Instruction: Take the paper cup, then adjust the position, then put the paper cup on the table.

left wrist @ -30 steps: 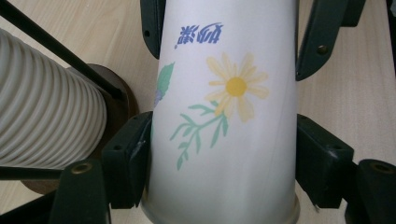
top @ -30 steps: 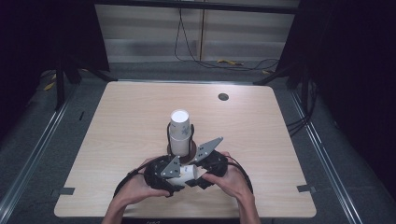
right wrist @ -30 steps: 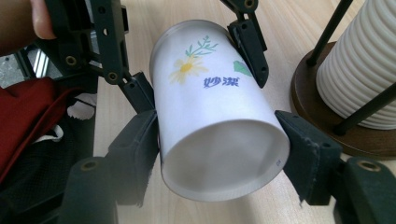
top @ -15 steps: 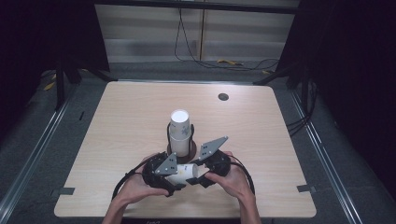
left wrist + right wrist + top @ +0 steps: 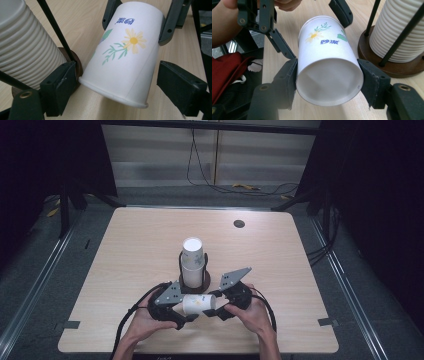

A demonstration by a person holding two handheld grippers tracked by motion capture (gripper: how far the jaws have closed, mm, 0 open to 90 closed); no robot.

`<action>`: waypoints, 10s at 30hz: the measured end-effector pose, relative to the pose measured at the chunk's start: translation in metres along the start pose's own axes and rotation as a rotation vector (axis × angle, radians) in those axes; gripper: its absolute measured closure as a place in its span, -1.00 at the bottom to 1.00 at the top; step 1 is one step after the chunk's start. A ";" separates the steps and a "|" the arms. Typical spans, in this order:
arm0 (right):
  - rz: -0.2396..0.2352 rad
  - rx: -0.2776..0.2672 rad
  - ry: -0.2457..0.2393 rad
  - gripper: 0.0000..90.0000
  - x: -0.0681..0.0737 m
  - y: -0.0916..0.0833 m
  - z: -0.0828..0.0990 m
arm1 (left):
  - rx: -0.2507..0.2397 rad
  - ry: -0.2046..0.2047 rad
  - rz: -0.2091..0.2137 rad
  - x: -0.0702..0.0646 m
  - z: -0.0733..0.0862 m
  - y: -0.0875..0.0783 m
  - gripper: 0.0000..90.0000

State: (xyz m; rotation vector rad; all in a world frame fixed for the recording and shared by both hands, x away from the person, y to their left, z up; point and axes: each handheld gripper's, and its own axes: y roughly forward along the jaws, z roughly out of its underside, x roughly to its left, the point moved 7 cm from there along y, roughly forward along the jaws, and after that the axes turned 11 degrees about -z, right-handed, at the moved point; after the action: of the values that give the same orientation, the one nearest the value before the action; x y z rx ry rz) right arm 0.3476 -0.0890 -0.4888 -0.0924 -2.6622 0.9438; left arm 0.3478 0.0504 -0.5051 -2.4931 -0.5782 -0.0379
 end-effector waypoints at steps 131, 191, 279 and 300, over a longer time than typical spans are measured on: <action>-0.042 -0.406 -0.094 -0.35 0.005 -0.001 0.023 | -0.341 -0.186 0.142 0.000 -0.004 -0.014 -0.36; 0.730 -0.624 0.126 -0.71 -0.024 -0.052 0.068 | -0.095 -0.251 -0.101 0.072 0.026 -0.064 -0.39; 0.779 -0.728 0.017 -0.71 -0.010 -0.058 0.070 | 0.657 -0.108 -0.251 0.172 0.015 -0.024 -0.49; 0.786 -0.727 0.021 -0.72 -0.011 -0.058 0.070 | 0.551 -0.146 -0.277 0.175 0.010 -0.014 -0.62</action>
State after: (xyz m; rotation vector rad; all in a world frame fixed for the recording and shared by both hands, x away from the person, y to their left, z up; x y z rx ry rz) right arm 0.3384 -0.1784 -0.5069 -1.3546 -2.8124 0.0615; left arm 0.4994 0.1353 -0.4796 -1.8808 -0.8610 0.1757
